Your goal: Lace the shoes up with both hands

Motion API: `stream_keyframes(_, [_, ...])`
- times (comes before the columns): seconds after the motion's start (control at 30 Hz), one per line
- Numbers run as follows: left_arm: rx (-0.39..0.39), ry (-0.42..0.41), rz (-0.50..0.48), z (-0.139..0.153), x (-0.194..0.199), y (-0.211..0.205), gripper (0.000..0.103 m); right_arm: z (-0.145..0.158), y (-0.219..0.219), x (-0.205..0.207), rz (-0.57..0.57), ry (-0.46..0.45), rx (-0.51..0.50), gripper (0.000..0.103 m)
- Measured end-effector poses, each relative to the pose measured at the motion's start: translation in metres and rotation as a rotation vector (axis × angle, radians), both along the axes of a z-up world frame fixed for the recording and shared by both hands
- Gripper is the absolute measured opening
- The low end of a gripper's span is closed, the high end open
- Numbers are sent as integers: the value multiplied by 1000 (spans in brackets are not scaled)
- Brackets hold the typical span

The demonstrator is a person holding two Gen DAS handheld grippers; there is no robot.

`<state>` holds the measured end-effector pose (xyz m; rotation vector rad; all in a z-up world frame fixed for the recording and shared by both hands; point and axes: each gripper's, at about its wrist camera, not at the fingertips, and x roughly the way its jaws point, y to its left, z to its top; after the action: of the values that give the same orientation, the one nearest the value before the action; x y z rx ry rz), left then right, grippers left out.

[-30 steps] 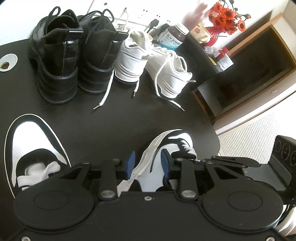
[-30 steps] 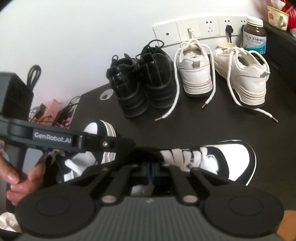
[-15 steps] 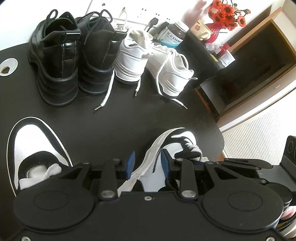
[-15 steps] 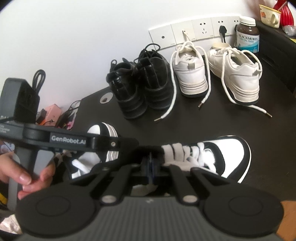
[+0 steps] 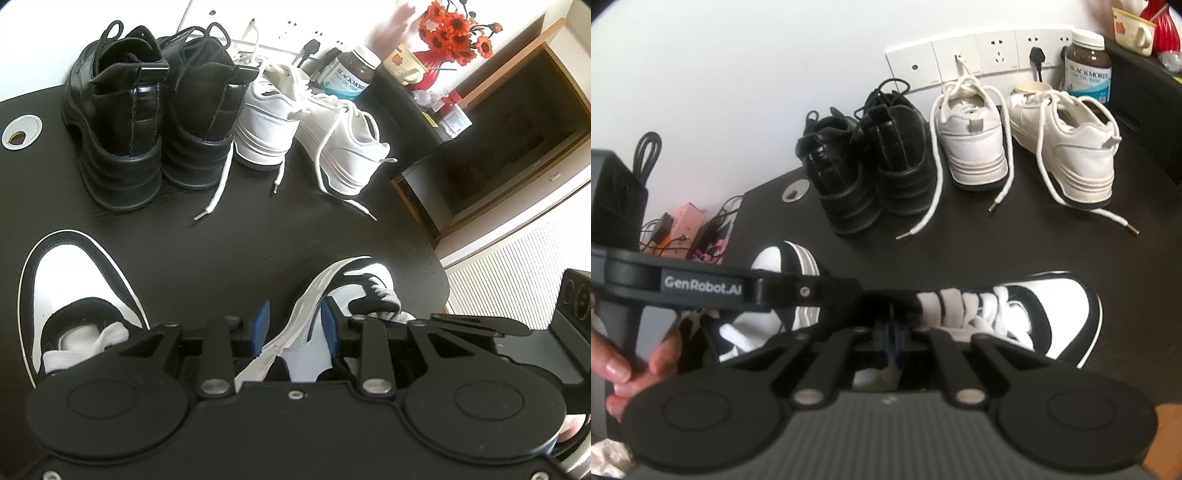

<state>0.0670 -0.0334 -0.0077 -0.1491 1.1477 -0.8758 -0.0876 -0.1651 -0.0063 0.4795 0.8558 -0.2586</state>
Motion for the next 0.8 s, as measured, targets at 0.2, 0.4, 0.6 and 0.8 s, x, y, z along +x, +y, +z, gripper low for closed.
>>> stream_keyframes(0.2, [-64,-58,25,15,-4,10,33,27,-18,-39,-35,-150,169,3])
stream_keyframes(0.4, [-160,-245,-126,56,-44,2,48,27,-68,-87,-256,-379,559,4])
stream_keyframes(0.6, [-164,-362,-289,73,-85,-34,48,32,-70,-93,-245,-426,606,4])
stream_keyframes(0.8, [-172,-379,-298,71,-95,-52,8,35,-67,-99,-238,-440,578,6])
